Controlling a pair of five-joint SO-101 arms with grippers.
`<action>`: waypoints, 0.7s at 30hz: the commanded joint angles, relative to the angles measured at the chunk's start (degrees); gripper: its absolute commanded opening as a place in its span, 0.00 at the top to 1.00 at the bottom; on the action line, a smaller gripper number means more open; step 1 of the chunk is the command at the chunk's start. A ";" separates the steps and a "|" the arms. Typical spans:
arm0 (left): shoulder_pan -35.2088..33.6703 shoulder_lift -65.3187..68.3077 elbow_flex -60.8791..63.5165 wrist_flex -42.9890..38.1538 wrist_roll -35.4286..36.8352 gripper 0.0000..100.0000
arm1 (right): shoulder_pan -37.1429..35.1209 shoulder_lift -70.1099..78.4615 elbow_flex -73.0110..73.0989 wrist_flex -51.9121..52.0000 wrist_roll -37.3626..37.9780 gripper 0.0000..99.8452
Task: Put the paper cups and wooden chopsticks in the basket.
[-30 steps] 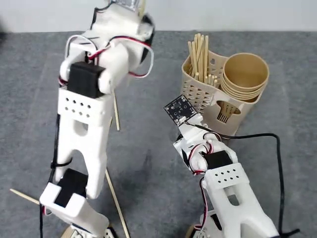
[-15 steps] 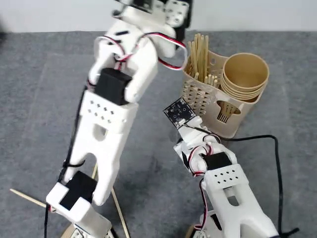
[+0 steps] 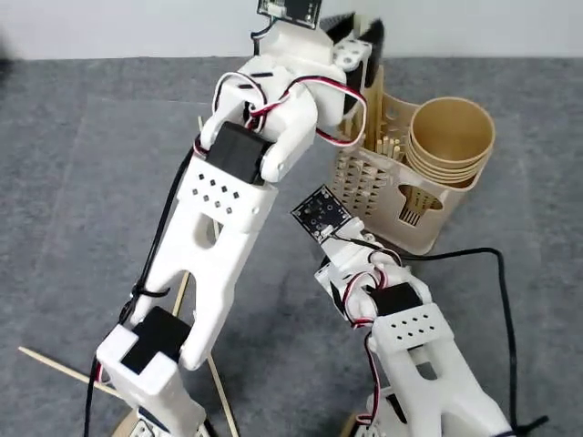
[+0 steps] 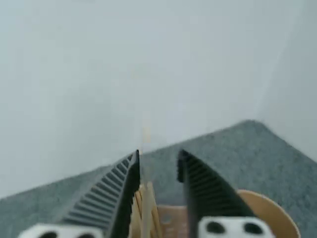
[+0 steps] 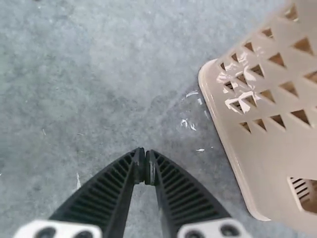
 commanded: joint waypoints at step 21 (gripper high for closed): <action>-28.92 1.14 -4.79 47.21 -23.82 0.82 | -0.22 -1.71 -0.18 -1.01 0.53 0.99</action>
